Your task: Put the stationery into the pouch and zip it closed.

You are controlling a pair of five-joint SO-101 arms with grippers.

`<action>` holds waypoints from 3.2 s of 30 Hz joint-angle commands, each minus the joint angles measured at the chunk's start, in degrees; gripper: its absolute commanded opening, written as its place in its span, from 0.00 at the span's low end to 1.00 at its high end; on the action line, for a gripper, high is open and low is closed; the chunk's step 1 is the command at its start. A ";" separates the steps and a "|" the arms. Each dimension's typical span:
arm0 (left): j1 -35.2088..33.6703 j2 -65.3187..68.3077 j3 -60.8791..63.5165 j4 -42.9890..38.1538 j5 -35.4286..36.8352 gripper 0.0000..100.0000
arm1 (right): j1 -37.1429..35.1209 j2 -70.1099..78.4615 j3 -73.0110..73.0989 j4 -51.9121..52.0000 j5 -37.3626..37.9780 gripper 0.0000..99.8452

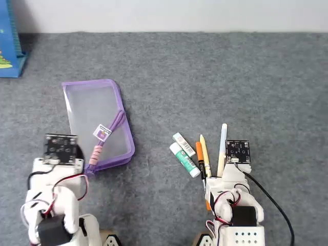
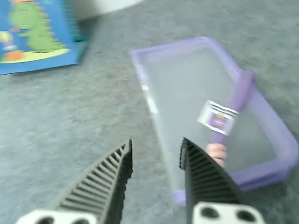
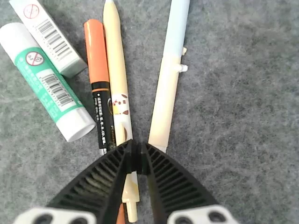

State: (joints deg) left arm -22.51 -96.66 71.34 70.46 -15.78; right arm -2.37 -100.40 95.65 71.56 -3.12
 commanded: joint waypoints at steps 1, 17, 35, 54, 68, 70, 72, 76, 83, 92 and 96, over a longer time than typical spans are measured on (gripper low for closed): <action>-7.30 0.18 -5.85 0.26 -0.62 0.17 | -2.59 -0.22 0.70 0.13 0.53 0.01; -20.57 -0.09 -6.81 6.51 -0.70 0.17 | -11.47 -0.22 -0.18 2.15 0.62 0.01; -24.18 -0.18 -2.42 5.89 2.99 0.17 | -16.04 0.40 -10.81 -15.16 20.92 0.01; -24.09 -0.18 -1.71 5.45 3.60 0.17 | -34.42 56.57 -51.43 -19.56 10.90 0.01; -30.07 -0.18 -2.15 5.45 5.63 0.17 | -42.15 88.75 -67.25 -35.38 -18.11 0.21; -30.59 -0.18 -2.15 5.19 5.63 0.17 | -44.18 90.86 -69.01 -36.00 -19.87 0.21; -31.21 -0.18 -2.15 4.84 5.98 0.17 | -46.29 92.97 -71.30 -35.56 -21.36 0.21; -33.32 -0.18 -2.15 4.66 6.42 0.17 | -49.98 96.75 -75.16 -35.74 -21.54 0.21; -34.55 -0.18 -2.07 4.66 6.42 0.17 | -52.79 106.33 -82.02 -35.47 -21.45 0.21; -35.52 -0.18 -1.98 4.66 6.42 0.17 | -54.55 112.66 -84.57 -35.38 -21.45 0.21; -35.52 -0.18 -1.89 4.66 6.42 0.17 | -55.78 112.75 -84.57 -35.74 -21.45 0.21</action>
State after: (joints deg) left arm -57.67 -96.84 70.11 76.88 -9.89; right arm -56.97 12.75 14.59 36.92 -23.96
